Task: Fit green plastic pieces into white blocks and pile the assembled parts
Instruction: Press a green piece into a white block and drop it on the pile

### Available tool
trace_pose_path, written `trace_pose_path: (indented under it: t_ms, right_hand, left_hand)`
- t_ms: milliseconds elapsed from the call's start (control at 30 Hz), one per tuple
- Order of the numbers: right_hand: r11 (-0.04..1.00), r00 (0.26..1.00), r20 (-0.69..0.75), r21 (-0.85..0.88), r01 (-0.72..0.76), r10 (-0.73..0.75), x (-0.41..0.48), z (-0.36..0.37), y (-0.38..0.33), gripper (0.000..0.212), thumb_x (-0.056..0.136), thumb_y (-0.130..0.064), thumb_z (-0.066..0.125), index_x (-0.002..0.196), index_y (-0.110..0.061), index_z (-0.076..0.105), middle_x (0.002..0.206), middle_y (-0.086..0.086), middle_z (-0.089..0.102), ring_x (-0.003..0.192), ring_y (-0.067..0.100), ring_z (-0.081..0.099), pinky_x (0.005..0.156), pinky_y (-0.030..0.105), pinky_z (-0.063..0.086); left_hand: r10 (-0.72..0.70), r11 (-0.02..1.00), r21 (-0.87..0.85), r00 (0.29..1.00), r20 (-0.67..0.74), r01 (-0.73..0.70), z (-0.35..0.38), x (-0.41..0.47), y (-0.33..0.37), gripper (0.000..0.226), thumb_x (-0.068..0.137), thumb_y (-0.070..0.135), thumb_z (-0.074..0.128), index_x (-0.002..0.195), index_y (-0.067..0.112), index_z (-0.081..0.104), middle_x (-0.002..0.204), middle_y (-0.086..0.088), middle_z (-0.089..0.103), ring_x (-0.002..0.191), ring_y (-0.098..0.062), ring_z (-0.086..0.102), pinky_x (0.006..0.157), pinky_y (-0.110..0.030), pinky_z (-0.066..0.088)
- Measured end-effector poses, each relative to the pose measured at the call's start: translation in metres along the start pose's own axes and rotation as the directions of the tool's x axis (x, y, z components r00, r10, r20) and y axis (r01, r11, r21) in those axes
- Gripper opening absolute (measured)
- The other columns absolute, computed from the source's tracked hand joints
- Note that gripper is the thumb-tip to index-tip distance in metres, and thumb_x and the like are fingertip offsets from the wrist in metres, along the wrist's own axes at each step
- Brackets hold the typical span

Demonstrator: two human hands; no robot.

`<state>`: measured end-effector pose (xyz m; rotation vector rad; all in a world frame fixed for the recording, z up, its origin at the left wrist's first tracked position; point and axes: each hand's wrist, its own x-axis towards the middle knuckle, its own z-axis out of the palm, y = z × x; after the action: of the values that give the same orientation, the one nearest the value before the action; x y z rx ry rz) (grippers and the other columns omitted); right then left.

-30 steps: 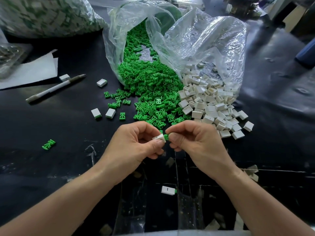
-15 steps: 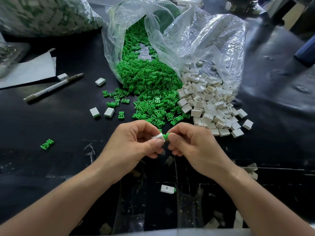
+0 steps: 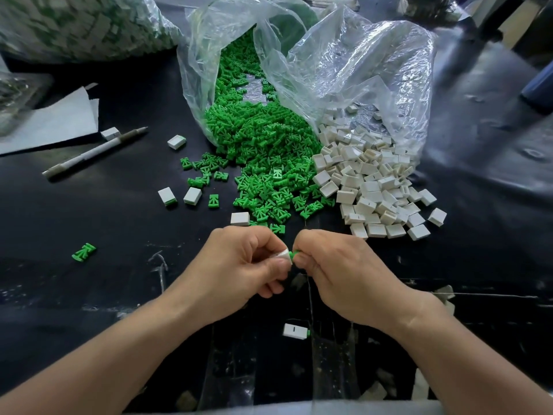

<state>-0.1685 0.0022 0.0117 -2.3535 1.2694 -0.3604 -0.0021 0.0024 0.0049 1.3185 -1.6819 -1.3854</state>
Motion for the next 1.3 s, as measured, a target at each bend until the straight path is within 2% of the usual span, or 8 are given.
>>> trace_pose_path:
  t_ms: [167, 300, 467, 567, 700, 867, 1000, 1300]
  right_hand:
    - [0.98, 0.999, 0.004, -0.191, 0.054, -0.054, -0.002, 0.001, -0.001, 0.014, 0.075, 0.004, 0.057, 0.072, -0.008, 0.049, 0.064, 0.001, 0.044, 0.057, 0.024, 0.045, 0.05, 0.03, 0.027]
    - [0.968, 0.985, -0.157, 0.248, -0.033, 0.074, 0.0, 0.005, 0.004, 0.022, 0.094, -0.021, 0.049, 0.073, -0.013, 0.052, 0.064, -0.005, 0.051, 0.062, 0.018, 0.051, 0.057, 0.034, 0.041]
    - [0.562, 0.945, -0.005, 0.805, -0.191, 0.328, 0.003, 0.002, 0.008, 0.052, 0.077, -0.056, 0.037, 0.077, -0.012, 0.063, 0.064, -0.003, 0.063, 0.058, 0.008, 0.057, 0.052, 0.019, 0.043]
    - [0.219, 0.943, 0.252, 0.929, -0.299, 0.219, 0.005, 0.004, 0.003, 0.056, 0.078, -0.055, 0.036, 0.089, -0.007, 0.063, 0.07, 0.003, 0.066, 0.063, 0.013, 0.06, 0.056, 0.021, 0.047]
    - [0.044, 0.922, 0.382, 0.922, -0.385, 0.069, 0.007, 0.005, -0.004, 0.062, 0.079, -0.058, 0.031, 0.093, -0.005, 0.06, 0.069, 0.004, 0.061, 0.06, 0.011, 0.055, 0.057, 0.02, 0.046]
    - [0.092, 0.93, 0.341, 0.93, -0.355, 0.139, 0.005, 0.006, -0.004, 0.056, 0.077, -0.062, 0.042, 0.08, -0.008, 0.058, 0.06, -0.002, 0.051, 0.055, 0.009, 0.044, 0.051, 0.019, 0.039]
    - [0.238, 0.933, 0.311, 0.907, -0.348, 0.181, 0.005, 0.009, -0.005, 0.06, 0.075, -0.062, 0.037, 0.08, -0.004, 0.053, 0.057, -0.006, 0.046, 0.054, 0.009, 0.038, 0.051, 0.021, 0.034]
    - [0.345, 0.939, 0.22, 0.888, -0.304, 0.263, 0.005, 0.014, -0.013, 0.046, 0.075, -0.056, 0.035, 0.07, -0.012, 0.047, 0.053, -0.008, 0.033, 0.047, 0.005, 0.026, 0.044, 0.018, 0.022]
  left_hand:
    - [0.055, 0.991, 0.124, 0.998, -0.002, -0.054, 0.002, -0.002, -0.004, 0.017, 0.081, 0.0, 0.066, 0.07, 0.013, 0.066, 0.062, -0.005, 0.066, 0.055, -0.012, 0.065, 0.051, -0.019, 0.051]
    - [0.036, 0.994, -0.102, 0.999, -0.01, -0.037, -0.001, 0.004, 0.004, 0.002, 0.076, 0.008, 0.068, 0.077, 0.007, 0.066, 0.069, -0.013, 0.069, 0.057, -0.014, 0.066, 0.05, -0.02, 0.051]
    - [0.066, 0.934, -0.346, 0.994, -0.088, -0.092, 0.0, 0.003, 0.007, 0.021, 0.057, 0.024, 0.069, 0.074, 0.011, 0.07, 0.086, -0.014, 0.07, 0.073, -0.014, 0.066, 0.061, -0.019, 0.053]
    - [0.069, 0.927, -0.36, 0.993, -0.1, -0.101, 0.002, 0.003, 0.006, 0.019, 0.055, 0.023, 0.07, 0.071, 0.012, 0.072, 0.098, -0.01, 0.069, 0.085, -0.016, 0.065, 0.076, -0.021, 0.053]
    - [0.107, 0.893, -0.437, 0.994, -0.014, -0.103, 0.004, 0.0, 0.014, 0.013, 0.065, 0.011, 0.065, 0.073, 0.001, 0.067, 0.083, -0.04, 0.054, 0.057, -0.025, 0.054, 0.054, -0.022, 0.052]
    - [0.146, 0.902, -0.409, 0.989, -0.014, -0.139, 0.005, 0.002, 0.009, 0.027, 0.071, 0.01, 0.062, 0.093, -0.006, 0.061, 0.058, -0.017, 0.059, 0.053, -0.032, 0.059, 0.058, -0.039, 0.056]
    - [0.183, 0.886, -0.426, 0.982, -0.038, -0.181, 0.007, 0.003, 0.007, 0.024, 0.073, 0.002, 0.061, 0.095, -0.007, 0.063, 0.064, -0.026, 0.058, 0.055, -0.044, 0.058, 0.06, -0.054, 0.055]
    - [0.169, 0.902, -0.391, 0.983, -0.073, -0.184, 0.011, 0.003, 0.004, 0.02, 0.067, 0.015, 0.065, 0.083, 0.007, 0.073, 0.081, 0.0, 0.07, 0.059, -0.016, 0.066, 0.058, -0.027, 0.056]
